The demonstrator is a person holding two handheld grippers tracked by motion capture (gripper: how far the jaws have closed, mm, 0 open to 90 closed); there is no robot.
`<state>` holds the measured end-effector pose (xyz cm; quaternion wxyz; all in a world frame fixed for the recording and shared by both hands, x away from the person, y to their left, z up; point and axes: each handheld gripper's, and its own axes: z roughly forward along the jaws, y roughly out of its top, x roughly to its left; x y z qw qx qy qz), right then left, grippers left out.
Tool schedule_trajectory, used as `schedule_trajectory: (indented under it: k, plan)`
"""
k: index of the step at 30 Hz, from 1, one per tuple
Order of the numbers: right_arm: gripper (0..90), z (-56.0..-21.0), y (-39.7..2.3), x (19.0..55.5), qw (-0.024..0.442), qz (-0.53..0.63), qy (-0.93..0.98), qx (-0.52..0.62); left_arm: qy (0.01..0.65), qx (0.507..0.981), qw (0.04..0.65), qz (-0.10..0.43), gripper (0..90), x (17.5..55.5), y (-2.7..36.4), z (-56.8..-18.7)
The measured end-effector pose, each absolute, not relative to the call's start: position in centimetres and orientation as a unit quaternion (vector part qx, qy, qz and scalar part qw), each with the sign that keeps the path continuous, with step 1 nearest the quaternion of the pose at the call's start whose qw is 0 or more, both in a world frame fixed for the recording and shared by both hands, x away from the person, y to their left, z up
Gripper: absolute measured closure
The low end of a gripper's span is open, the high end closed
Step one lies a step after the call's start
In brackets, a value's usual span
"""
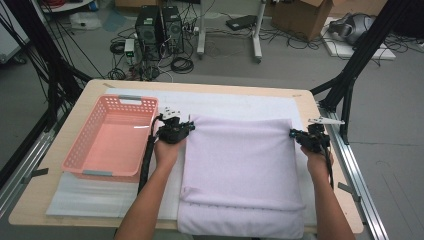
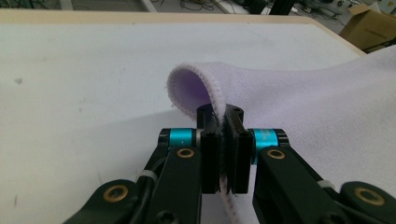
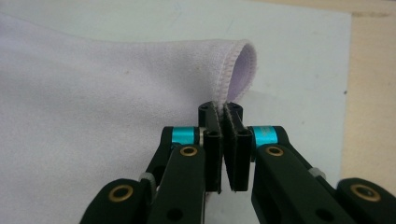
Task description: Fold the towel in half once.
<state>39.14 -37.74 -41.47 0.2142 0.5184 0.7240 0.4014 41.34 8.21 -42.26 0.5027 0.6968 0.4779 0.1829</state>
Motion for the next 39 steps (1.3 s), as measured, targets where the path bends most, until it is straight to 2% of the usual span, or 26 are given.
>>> schedule_trajectory:
  k: [12,13,14,15,16,19,20,23,25,31,39]
  plan:
    - [86.5,-40.7,-38.1,42.0,0.237,0.41,0.703,0.531,0.474,0.694,0.51,0.184,84.6,44.8,7.8,-40.8]
    - [84.9,-40.8,-37.9,42.2,0.238,0.405,0.702,0.535,0.476,0.695,0.504,0.188,81.7,44.8,7.8,-40.9]
    - [80.9,-40.8,-37.8,42.3,0.239,0.403,0.7,0.538,0.479,0.695,0.5,0.194,72.3,44.7,7.8,-41.1]
    - [71.8,-40.9,-37.7,42.3,0.238,0.406,0.693,0.546,0.486,0.689,0.503,0.186,60.8,44.5,8.0,-41.3]
    - [67.2,-41.0,-37.6,42.3,0.232,0.409,0.688,0.553,0.489,0.687,0.506,0.18,56.0,44.3,8.1,-41.4]
    - [62.2,-40.9,-37.6,41.8,0.216,0.412,0.691,0.553,0.481,0.706,0.491,0.172,49.6,43.5,8.3,-41.8]
    - [61.1,-40.9,-37.7,41.6,0.215,0.413,0.694,0.55,0.474,0.701,0.499,0.186,49.6,42.9,8.3,-41.9]
    - [59.3,-40.7,-37.8,40.5,0.206,0.42,0.693,0.548,0.473,0.709,0.497,0.166,47.4,42.1,8.4,-42.1]
    - [55.4,-40.5,-37.9,40.0,0.184,0.415,0.699,0.552,0.464,0.706,0.506,0.172,47.6,41.2,8.4,-42.2]
    - [55.7,-39.3,-37.8,36.7,0.178,0.424,0.713,0.529,0.422,0.728,0.517,0.156,50.4,37.9,8.4,-42.4]
    - [57.6,-40.7,-37.9,31.5,0.152,0.431,0.734,0.502,0.396,0.743,0.523,0.132,49.8,34.0,8.7,-43.2]
